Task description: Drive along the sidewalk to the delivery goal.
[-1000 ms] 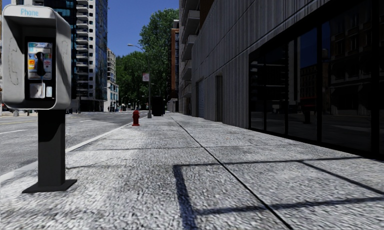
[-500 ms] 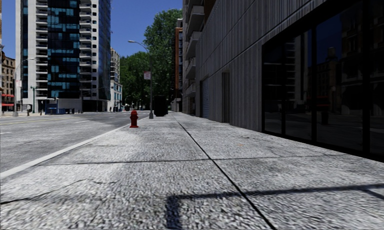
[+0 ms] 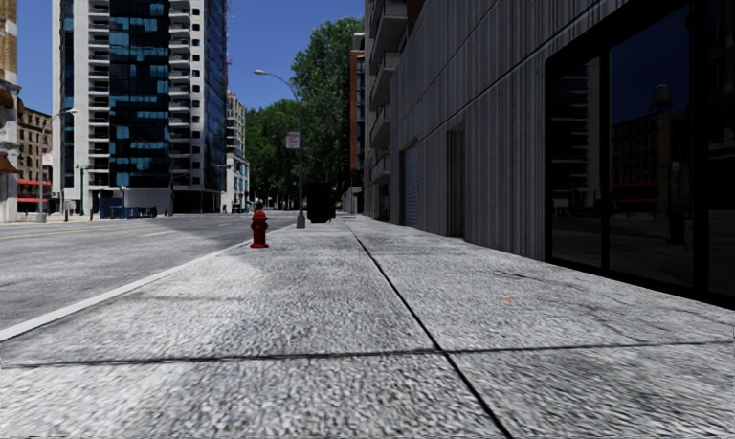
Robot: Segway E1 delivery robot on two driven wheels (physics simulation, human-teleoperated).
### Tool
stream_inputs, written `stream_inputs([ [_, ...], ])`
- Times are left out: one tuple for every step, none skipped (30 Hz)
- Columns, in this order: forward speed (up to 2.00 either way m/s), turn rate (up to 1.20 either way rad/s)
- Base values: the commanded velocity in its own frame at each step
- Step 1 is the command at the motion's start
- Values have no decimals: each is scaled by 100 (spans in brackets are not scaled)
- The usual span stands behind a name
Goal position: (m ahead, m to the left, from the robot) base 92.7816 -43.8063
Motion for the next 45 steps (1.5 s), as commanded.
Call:
stream_inputs([
  [200, 28],
  [200, 28],
  [200, 28],
  [200, 28],
  [200, 27],
  [200, 0],
  [200, 0],
  [200, 0],
  [200, 0],
  [200, 0],
  [200, 0],
  [200, 0],
  [200, 0],
  [200, 0],
  [200, 0],
  [200, 0],
  [200, 0],
  [200, 0],
  [200, 0],
  [200, 0],
  [200, 0],
  [200, 0],
  [200, 0],
  [200, 0],
  [200, 0],
  [200, 0],
  [200, 0],
  [200, 0],
  [200, 0],
  [200, 0],
  [200, 0],
  [200, 0],
  [200, 0],
  [200, 0],
  [200, 0],
  [200, 0],
  [200, 0],
  [200, 0],
  [200, 0],
  [200, 0],
  [200, 0],
  [200, 0],
  [200, 0],
  [200, 0],
  [200, 0],
])
